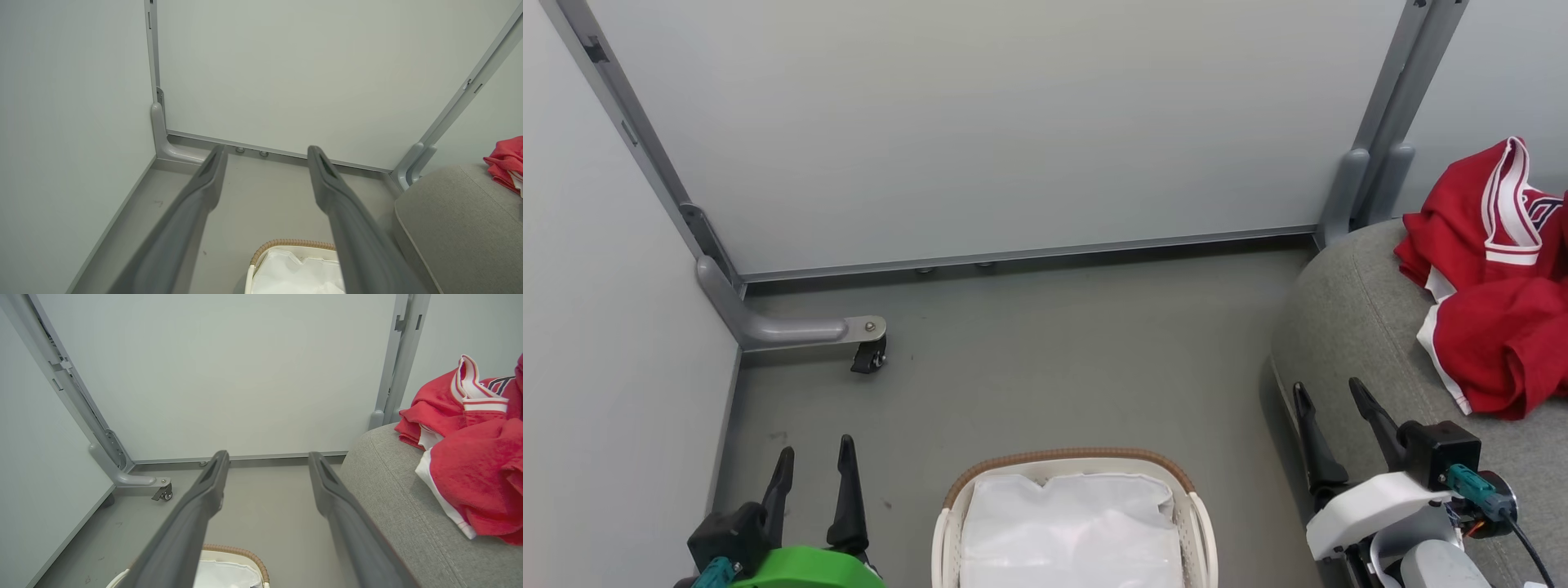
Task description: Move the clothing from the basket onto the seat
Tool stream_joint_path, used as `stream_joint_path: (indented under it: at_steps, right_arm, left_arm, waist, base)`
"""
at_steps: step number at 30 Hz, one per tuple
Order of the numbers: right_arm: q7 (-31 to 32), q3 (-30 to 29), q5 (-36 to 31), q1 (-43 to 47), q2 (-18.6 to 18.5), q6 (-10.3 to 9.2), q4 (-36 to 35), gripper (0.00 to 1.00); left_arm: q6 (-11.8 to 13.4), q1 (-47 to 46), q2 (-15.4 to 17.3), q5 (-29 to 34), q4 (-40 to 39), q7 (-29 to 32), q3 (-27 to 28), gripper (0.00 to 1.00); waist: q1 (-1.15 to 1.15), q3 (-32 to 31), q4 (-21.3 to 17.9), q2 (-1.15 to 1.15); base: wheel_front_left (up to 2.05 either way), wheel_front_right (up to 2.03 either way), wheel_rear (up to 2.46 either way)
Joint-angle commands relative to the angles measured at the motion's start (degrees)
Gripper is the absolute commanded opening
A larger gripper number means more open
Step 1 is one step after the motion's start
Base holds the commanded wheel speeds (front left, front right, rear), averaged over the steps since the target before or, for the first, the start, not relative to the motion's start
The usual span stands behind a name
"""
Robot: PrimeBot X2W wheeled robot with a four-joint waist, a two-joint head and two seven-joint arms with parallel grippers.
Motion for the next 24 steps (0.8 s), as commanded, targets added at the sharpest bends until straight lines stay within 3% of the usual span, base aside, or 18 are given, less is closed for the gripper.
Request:
stream_joint_path:
  at_steps: [1,5,6,10,24]
  right_arm:
    - [-0.02,-0.07,-0.41,-0.06,-0.23,-0.08,0.17,1.00]
    - [-0.02,0.00,-0.54,-0.20,-0.23,-0.08,-0.11,1.00]
    - [-0.02,0.01,-0.56,-0.24,-0.23,-0.08,-0.20,0.00]
    - [0.31,-0.18,0.37,0.57,0.35,0.00,1.40,0.00]
    - [4.37,-1.52,15.54,0.49,0.24,-0.01,-0.20,0.00]
  left_arm:
    - [0.18,-0.78,0.07,0.19,-0.02,0.05,0.00,1.00]
    - [-0.41,-0.85,0.07,-0.95,-0.26,0.05,0.06,1.00]
    - [-0.44,-0.87,0.07,-1.01,-0.28,0.05,0.10,0.00]
    - [-0.20,0.35,-0.11,-1.07,1.39,0.22,0.15,0.00]
    - [-0.89,-1.10,-0.08,-14.20,0.26,4.24,2.47,0.00]
  waist:
    - [0.00,0.04,0.06,0.00]
    - [0.00,0.22,0.06,0.00]
    - [0.00,0.26,0.05,0.00]
    - [0.00,0.26,0.06,0.00]
    - [0.00,0.48,-0.39,0.00]
  base:
    - [0.00,0.00,0.00]
    - [0.00,0.00,0.00]
    - [0.00,0.00,0.00]
    - [0.00,0.00,0.00]
    - [0.00,0.00,0.00]
